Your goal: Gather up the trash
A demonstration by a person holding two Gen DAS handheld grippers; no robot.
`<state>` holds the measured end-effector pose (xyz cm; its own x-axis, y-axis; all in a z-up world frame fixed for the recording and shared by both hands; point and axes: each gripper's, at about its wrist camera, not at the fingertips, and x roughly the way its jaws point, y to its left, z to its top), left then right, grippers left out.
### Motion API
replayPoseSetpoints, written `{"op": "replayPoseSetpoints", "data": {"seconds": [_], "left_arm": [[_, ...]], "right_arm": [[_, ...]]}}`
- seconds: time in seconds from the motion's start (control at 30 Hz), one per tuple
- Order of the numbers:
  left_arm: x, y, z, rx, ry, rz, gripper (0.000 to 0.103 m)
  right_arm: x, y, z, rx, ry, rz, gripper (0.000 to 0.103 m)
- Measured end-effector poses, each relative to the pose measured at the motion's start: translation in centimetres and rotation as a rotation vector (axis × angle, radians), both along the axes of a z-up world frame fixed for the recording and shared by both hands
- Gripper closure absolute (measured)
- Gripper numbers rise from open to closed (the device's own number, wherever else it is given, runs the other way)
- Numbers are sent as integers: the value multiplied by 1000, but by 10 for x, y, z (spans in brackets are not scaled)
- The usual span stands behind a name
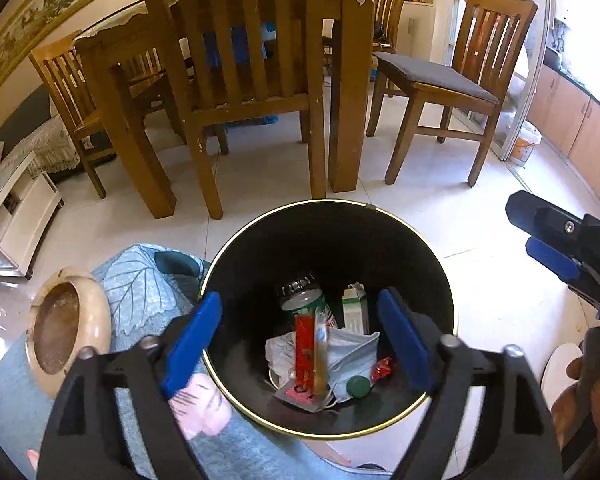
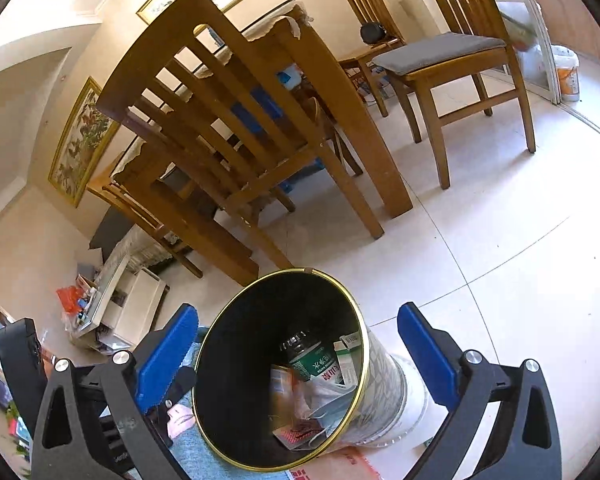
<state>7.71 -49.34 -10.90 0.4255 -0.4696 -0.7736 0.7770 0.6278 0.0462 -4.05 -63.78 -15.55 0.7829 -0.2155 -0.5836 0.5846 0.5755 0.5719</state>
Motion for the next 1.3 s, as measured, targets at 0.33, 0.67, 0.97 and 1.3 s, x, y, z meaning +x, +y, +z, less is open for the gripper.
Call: {"op": "replayPoseSetpoints", "data": {"seconds": [0.33,0.67,0.97,1.3], "left_arm": [[-18,90,36,3,-149,185,3],[-37,324,116,-1,-302,690,3],[-64,458,179,-149,-389,918,3],[-70,461,176,-162,-359,876,3]], "right_arm": [[35,52,23,-179,112,86,4],[62,258,106,-423,40,347,4],[81,393,170,-563,12,513,4],[74,413,180,-622,-12,515,4]]}}
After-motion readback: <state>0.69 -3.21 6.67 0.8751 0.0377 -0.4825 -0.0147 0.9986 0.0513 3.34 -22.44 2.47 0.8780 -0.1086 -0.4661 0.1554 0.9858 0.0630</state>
